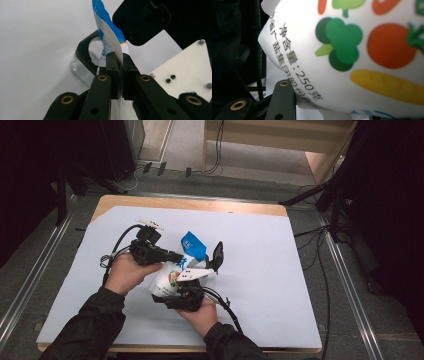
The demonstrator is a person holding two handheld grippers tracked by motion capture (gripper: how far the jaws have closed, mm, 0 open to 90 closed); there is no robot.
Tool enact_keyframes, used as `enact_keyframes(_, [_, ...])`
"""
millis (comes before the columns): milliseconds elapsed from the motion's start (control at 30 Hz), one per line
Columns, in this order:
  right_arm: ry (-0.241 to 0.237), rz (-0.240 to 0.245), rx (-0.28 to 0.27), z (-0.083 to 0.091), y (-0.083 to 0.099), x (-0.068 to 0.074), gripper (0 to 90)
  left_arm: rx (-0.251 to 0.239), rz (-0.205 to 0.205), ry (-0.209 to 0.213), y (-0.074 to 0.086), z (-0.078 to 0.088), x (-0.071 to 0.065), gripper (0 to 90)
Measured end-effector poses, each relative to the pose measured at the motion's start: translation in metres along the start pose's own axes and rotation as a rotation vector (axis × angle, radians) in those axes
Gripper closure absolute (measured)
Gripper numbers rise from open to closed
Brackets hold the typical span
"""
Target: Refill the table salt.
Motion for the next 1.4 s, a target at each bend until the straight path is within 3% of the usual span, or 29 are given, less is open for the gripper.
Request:
enact_keyframes(267, [-0.012,0.000,0.000,-0.0006,0.0002,-0.0009,59.4,-0.007,-0.002,-0.031,0.0001,0.0026,-0.0010,90.0])
enact_keyframes(500, [-0.019,-0.031,-0.008,0.0002,0.0012,-0.0024,60.1,-0.011,-0.004,-0.048,-0.0011,0.0008,-0.0006,90.0])
enact_keyframes(600, [0.009,-0.028,0.005,-0.0003,0.0010,-0.0025,59.4,-0.009,0.003,-0.066,-0.0013,-0.0010,-0.0019,90.0])
enact_keyframes(733, [0.051,-0.026,0.011,-0.0014,0.0008,-0.0010,50.5,-0.012,0.001,-0.087,-0.0016,-0.0025,-0.0062,90.0])
enact_keyframes(833, [0.077,-0.029,0.021,-0.0005,-0.0004,0.0000,52.7,-0.014,0.001,-0.092,-0.0017,-0.0031,-0.0073,90.0])
enact_keyframes(1000, [0.064,-0.039,0.011,0.0021,-0.0007,0.0004,58.0,-0.019,-0.011,-0.076,-0.0020,-0.0032,-0.0086,90.0])
enact_keyframes(1400, [-0.002,-0.073,-0.042,0.0048,-0.0002,0.0015,59.2,-0.008,-0.005,-0.018,-0.0002,0.0009,-0.0063,84.5])
Point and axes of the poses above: each handheld gripper's, and its own axes: z roughly backward along the jaws, y roughly out of its underside, x roughly to its left, the point moved 1 cm from there along -z, roughly forward along the jaws, and after that the axes turned 4 degrees about z, right-handed, at the moved point
